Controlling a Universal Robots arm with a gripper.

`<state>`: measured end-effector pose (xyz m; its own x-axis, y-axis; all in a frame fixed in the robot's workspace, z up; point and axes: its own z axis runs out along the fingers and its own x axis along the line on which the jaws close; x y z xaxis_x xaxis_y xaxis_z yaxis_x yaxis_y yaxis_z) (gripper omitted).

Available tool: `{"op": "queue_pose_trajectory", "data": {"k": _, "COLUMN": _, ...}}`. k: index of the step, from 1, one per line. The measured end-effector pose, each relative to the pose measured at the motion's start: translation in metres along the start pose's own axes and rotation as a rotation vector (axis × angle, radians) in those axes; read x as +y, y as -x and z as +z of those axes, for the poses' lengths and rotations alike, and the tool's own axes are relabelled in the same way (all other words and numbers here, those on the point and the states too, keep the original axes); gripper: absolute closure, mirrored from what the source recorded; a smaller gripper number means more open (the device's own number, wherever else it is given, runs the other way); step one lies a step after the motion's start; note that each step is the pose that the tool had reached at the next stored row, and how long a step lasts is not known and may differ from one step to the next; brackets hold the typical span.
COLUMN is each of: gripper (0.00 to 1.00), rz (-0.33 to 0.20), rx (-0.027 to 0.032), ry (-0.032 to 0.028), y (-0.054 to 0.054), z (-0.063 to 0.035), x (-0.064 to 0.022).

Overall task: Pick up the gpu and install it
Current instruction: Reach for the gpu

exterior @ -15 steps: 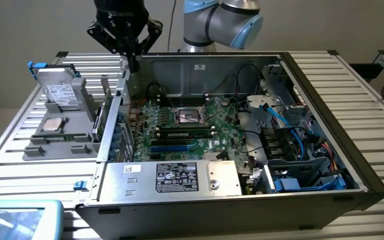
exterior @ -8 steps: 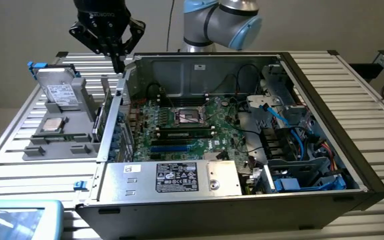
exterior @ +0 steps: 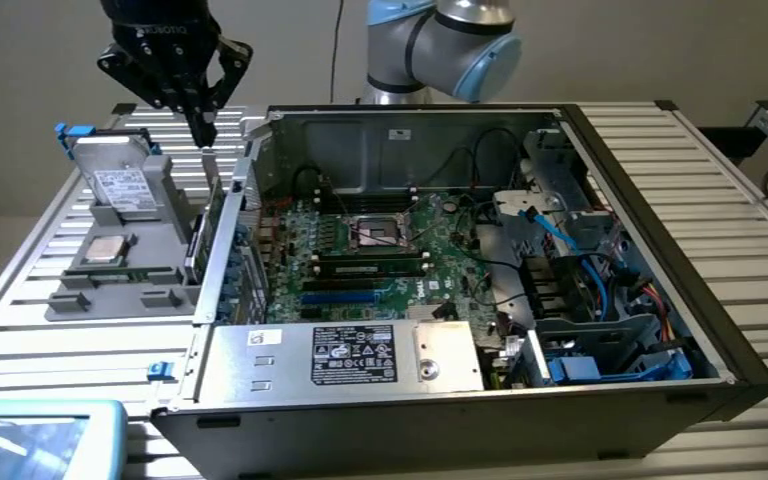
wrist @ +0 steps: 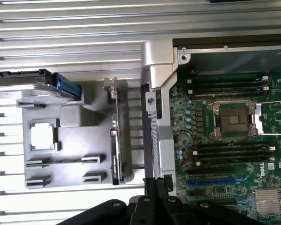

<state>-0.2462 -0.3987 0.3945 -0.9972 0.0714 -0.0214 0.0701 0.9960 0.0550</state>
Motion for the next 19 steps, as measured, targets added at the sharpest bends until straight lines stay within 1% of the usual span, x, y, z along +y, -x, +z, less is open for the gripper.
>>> {"op": "queue_pose_trajectory", "data": {"k": 6, "gripper": 0.88, "rz": 0.000, "rx": 0.0000, "ry": 0.0003, "y": -0.023, "z": 0.0015, "x": -0.0011}}
{"op": "queue_pose_trajectory", "data": {"k": 11, "gripper": 0.88, "rz": 0.000, "rx": 0.0001, "ry": 0.0003, "y": -0.038, "z": 0.0035, "x": -0.0018}}
{"op": "queue_pose_trajectory", "data": {"k": 14, "gripper": 0.88, "rz": 0.000, "rx": -0.0001, "ry": 0.0003, "y": -0.041, "z": 0.0057, "x": -0.0012}}
{"op": "queue_pose_trajectory", "data": {"k": 19, "gripper": 0.88, "rz": 0.000, "rx": 0.0001, "ry": 0.0005, "y": -0.042, "z": 0.0114, "x": 0.0031}}
